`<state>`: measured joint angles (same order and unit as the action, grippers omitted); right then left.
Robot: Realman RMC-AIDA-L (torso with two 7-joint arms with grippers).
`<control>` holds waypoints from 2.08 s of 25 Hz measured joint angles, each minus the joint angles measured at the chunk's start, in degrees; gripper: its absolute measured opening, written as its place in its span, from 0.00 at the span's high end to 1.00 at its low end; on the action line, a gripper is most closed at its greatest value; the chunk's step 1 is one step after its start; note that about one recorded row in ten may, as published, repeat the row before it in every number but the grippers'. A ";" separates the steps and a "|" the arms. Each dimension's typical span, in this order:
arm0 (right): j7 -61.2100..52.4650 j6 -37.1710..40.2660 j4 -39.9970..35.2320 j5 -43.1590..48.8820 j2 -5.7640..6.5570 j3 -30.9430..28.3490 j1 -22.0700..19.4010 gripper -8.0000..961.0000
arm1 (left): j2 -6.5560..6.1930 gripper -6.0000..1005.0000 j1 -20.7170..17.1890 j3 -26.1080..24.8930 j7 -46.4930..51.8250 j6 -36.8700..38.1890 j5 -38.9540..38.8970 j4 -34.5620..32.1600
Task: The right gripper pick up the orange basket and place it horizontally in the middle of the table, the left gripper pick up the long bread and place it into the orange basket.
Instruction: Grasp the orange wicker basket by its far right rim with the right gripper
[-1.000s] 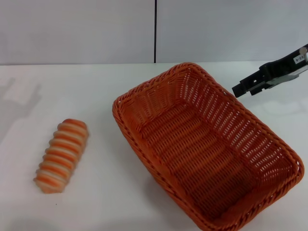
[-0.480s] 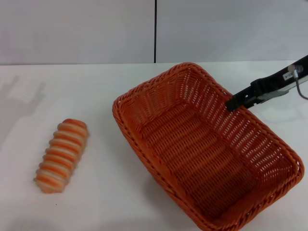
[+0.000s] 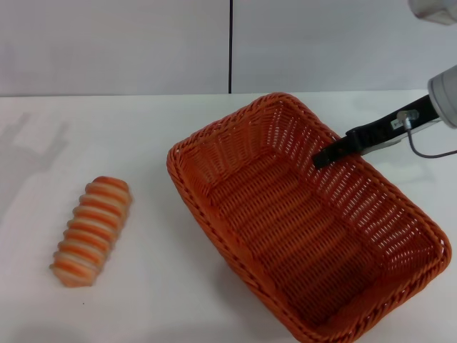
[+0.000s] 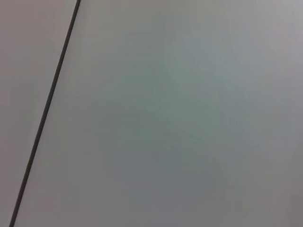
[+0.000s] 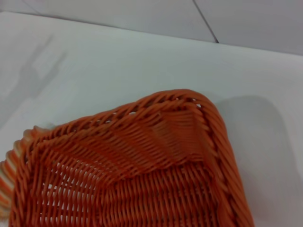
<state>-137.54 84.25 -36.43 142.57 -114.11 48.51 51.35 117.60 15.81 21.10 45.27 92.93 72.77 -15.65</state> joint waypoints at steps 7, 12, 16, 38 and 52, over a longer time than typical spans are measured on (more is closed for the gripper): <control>0.75 -3.17 3.79 -0.04 -0.38 -0.01 0.58 0.43 | 0.00 0.19 -0.14 -0.01 0.00 0.07 0.00 0.00; 0.83 -4.51 4.30 -0.05 -1.00 -0.02 0.47 0.44 | 0.00 0.20 -0.11 -0.01 0.00 0.07 0.00 0.00; 0.85 -4.82 4.14 0.04 -1.09 0.00 0.25 0.44 | 0.00 0.20 -0.11 -0.01 0.00 0.07 0.00 0.00; 1.05 11.51 -18.68 4.66 -0.35 0.07 -1.30 0.85 | 0.08 0.20 -0.10 -0.45 -0.03 0.04 -0.44 -0.70; 17.37 22.01 -25.32 4.41 2.51 -0.09 0.36 0.85 | 0.22 0.20 0.06 -0.13 -0.18 -0.97 -0.26 -0.29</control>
<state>-120.18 106.26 -61.76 146.98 -111.60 48.42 51.71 117.82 15.88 20.97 45.09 91.96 72.51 -15.94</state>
